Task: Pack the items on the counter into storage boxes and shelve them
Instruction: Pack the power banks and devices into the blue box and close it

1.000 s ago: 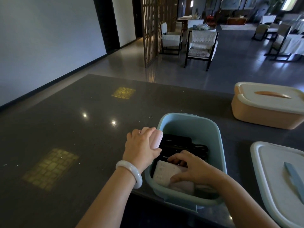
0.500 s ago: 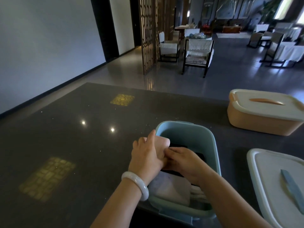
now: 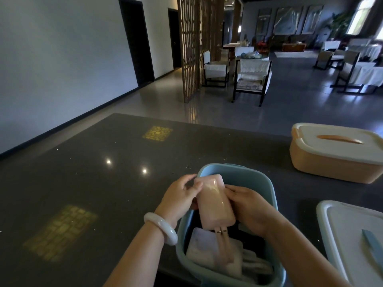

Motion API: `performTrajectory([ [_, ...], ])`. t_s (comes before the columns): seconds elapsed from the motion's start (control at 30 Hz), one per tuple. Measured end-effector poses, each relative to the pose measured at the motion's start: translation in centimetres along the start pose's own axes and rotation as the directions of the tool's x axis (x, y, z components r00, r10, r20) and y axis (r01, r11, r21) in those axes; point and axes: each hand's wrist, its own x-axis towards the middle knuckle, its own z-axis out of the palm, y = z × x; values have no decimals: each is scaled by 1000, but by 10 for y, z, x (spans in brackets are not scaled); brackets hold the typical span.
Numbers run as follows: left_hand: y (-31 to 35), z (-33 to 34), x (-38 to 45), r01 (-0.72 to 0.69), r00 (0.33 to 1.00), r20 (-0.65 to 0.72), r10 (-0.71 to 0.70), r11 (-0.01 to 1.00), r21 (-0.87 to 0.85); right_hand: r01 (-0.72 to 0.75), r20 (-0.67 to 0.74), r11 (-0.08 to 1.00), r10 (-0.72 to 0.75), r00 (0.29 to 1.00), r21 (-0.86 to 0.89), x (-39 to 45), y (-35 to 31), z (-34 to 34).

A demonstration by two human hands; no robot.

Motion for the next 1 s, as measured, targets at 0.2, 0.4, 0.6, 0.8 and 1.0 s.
performTrajectory([
  [0.2, 1, 4, -5, 108, 994, 67, -91, 935, -338, -37, -67, 966, 21, 998, -256, 2, -13, -10],
  [0.4, -3, 19, -7, 52, 988, -108, -113, 888, -457, -44, -94, 378, -116, 989, -925, 7, -10, 1],
  [0.6, -16, 14, -8, -151, 956, -224, 187, 974, 166, -7, -112, 355, -277, 954, -935, 11, -8, -10],
  [0.8, -51, 11, -2, 4, 1000, -18, 1, 966, 260, -15, -45, 287, -99, 994, -958, 13, 6, -29],
  [1.0, -69, 19, -7, 12, 1000, -12, -11, 996, 89, 11, 9, 293, -7, 1000, -956, 17, 30, -43],
])
